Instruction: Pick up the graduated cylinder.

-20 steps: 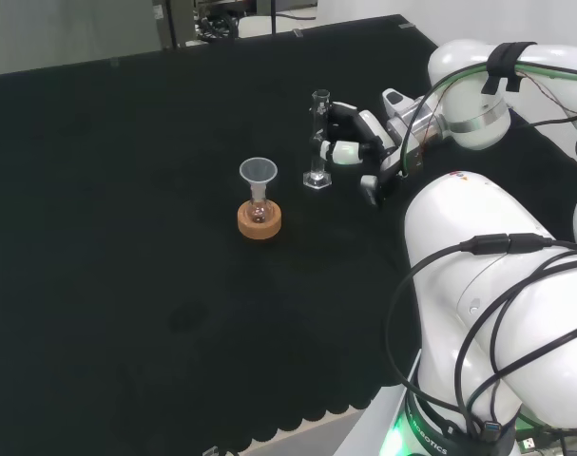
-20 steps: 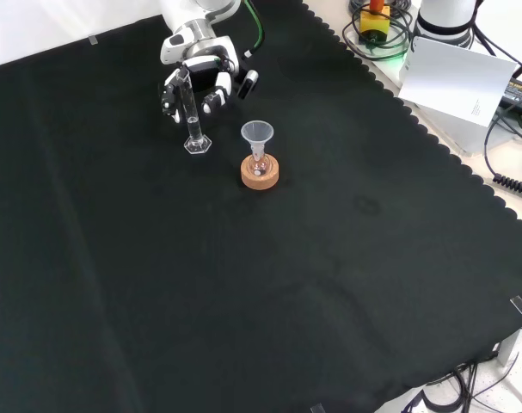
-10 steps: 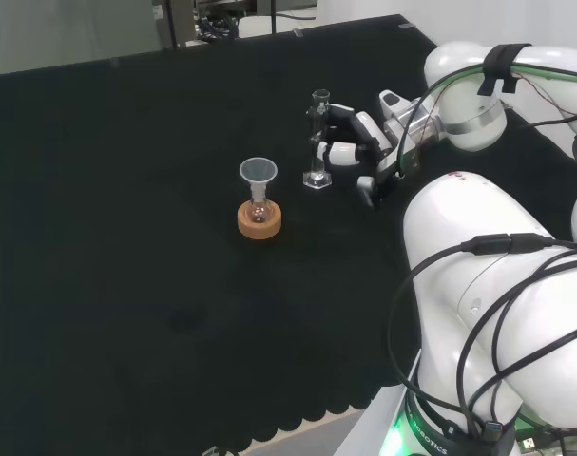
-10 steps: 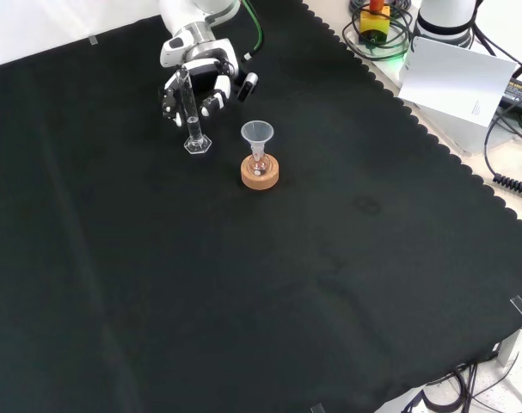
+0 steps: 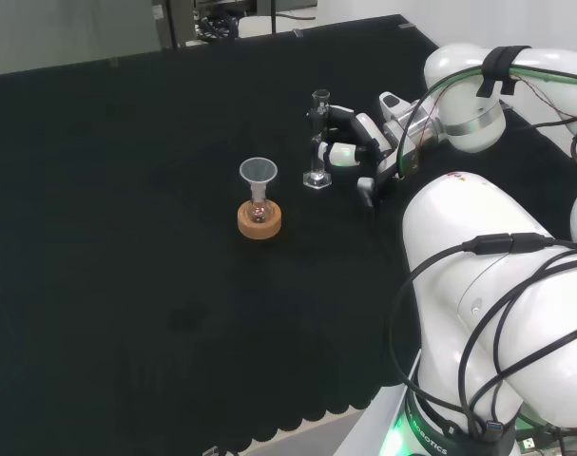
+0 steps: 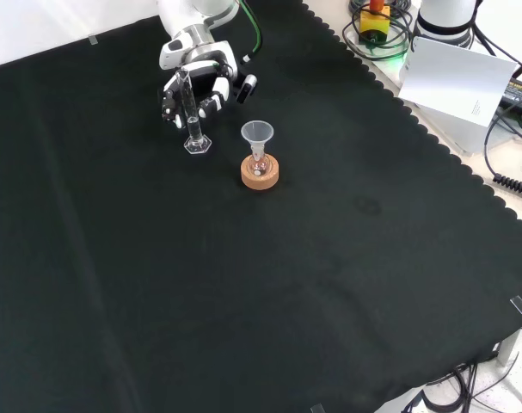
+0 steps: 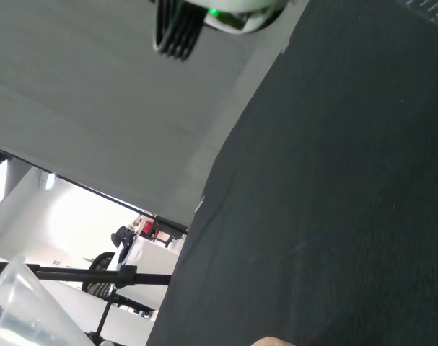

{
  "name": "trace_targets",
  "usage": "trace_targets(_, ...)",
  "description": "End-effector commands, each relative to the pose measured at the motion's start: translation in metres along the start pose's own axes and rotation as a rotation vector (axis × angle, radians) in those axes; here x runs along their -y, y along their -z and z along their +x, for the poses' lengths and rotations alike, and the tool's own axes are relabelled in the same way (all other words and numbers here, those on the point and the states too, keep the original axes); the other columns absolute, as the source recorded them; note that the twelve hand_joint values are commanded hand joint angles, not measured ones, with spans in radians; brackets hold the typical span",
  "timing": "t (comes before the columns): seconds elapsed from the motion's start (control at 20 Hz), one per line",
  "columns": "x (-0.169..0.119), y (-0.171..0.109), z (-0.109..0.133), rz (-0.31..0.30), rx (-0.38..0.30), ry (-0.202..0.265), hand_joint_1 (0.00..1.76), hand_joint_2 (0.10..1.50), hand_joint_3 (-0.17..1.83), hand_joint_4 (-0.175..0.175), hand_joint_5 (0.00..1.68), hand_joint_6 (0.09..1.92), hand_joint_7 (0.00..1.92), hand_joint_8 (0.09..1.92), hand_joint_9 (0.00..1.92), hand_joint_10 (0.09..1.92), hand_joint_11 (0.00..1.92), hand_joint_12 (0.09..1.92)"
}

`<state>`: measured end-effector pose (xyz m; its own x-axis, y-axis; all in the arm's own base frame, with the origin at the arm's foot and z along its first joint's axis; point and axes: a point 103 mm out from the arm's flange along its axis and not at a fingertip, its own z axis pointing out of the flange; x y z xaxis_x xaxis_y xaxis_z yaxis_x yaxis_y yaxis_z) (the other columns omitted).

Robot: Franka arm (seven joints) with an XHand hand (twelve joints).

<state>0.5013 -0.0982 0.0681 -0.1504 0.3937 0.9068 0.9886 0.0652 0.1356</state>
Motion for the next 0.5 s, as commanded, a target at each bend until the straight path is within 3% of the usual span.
trace_targets(0.05, -0.0001, -0.0001, -0.0002, -0.005, 0.001, -0.004, 1.13, 0.77, 0.64, -0.008, 0.58, 0.62, 0.66, 0.59, 0.99, 0.35, 0.81, 1.08)
trace_targets(0.5, -0.0016, 0.003, 0.0029, -0.036, 0.059, -0.015, 1.26, 0.9, 0.63, -0.039, 0.72, 0.7, 0.77, 0.66, 1.11, 0.29, 0.98, 0.92)
